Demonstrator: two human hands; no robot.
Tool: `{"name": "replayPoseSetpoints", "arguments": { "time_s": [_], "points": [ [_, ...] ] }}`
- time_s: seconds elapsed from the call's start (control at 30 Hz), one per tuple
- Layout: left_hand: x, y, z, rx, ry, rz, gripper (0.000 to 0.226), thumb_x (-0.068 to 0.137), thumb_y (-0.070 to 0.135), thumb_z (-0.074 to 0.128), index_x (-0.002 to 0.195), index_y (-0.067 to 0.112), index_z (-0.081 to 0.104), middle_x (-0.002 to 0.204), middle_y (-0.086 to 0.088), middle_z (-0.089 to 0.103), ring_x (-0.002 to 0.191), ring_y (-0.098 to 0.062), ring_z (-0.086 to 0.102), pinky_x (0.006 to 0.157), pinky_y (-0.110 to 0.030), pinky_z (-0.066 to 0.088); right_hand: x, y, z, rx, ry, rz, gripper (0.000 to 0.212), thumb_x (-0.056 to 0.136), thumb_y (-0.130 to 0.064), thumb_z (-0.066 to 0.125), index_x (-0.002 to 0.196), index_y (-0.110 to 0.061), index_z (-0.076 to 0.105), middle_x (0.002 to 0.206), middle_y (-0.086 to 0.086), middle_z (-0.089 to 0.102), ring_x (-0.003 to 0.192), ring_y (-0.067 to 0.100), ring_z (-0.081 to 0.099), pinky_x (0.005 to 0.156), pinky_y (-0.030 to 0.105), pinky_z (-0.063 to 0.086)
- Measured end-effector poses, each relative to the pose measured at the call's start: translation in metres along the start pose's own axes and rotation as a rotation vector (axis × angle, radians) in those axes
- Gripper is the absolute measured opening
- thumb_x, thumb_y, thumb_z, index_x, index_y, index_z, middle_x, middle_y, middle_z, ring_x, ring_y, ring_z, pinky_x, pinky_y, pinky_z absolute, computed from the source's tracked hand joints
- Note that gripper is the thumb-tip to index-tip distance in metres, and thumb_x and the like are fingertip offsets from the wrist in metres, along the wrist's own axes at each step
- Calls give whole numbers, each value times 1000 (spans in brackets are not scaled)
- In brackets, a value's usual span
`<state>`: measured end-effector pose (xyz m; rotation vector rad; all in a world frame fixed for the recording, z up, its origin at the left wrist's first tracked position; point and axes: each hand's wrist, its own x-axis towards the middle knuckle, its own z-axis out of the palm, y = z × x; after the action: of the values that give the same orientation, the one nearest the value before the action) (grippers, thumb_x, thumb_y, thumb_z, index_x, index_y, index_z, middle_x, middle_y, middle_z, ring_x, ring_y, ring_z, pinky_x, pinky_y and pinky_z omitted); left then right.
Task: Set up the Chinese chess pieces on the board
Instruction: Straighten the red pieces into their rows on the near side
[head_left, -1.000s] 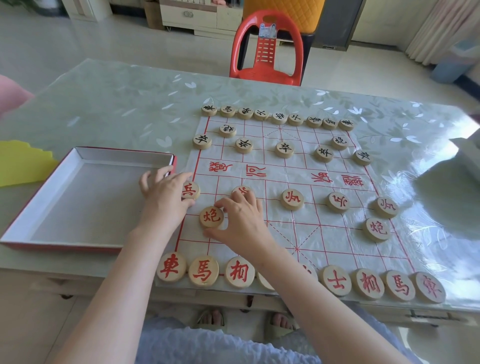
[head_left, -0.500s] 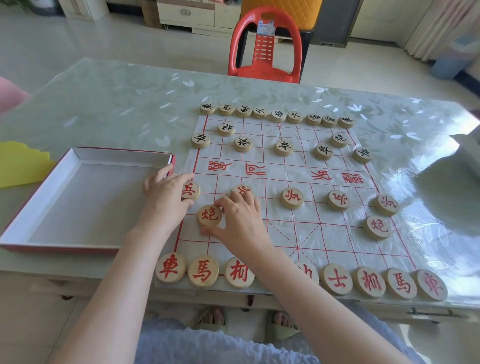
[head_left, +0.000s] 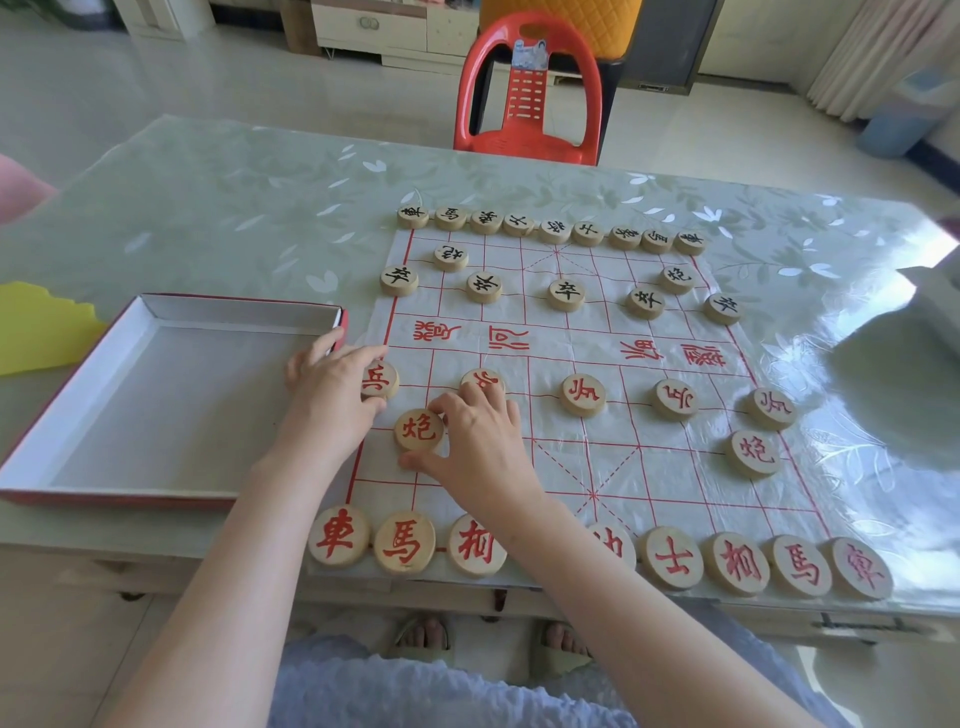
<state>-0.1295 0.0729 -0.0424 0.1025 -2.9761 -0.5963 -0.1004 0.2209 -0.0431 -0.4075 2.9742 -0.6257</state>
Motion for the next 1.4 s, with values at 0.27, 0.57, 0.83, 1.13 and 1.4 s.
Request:
{"name": "replayPoseSetpoints", "arguments": {
  "time_s": [0.27,0.57,0.83,1.13,1.4],
  "points": [
    [-1,2,-2,-13,-5,-14,59,78,16,70,132,24,48,143,-8,43,141,-17,18,108,-35,13,1,0,3,-22,25,4,58,79,-53,61,123,-16,51,123,3,48,118,24,33,101,35,26],
    [4,22,-3,-114,107,93,46,80,17,68,125,19,56,129,-4,57,129,-22,42,103,-33,27,2,33,-49,199,181,80,42,84,-38,62,121,-19,55,110,-1,59,107,20,44,91,30,33],
    [0,73,12,-212,-75,123,49,81,27,67,127,22,53,130,-2,55,120,-19,50,95,-32,40,-14,126,-79,232,188,328,42,80,-26,69,119,-19,57,110,0,61,99,20,53,90,35,45],
    [5,73,23,-135,-153,25,62,71,24,77,127,22,52,131,-1,49,117,-20,50,92,-36,44,-4,113,-53,100,184,450,73,66,-68,64,111,-13,46,112,1,50,106,22,50,82,31,40],
    [4,83,28,-115,-57,-56,63,67,55,72,114,17,54,118,-5,53,109,-23,52,84,-35,44,-1,108,-48,52,217,429,68,70,-63,65,109,-11,46,110,4,52,106,23,49,89,32,39]
  ]
}}
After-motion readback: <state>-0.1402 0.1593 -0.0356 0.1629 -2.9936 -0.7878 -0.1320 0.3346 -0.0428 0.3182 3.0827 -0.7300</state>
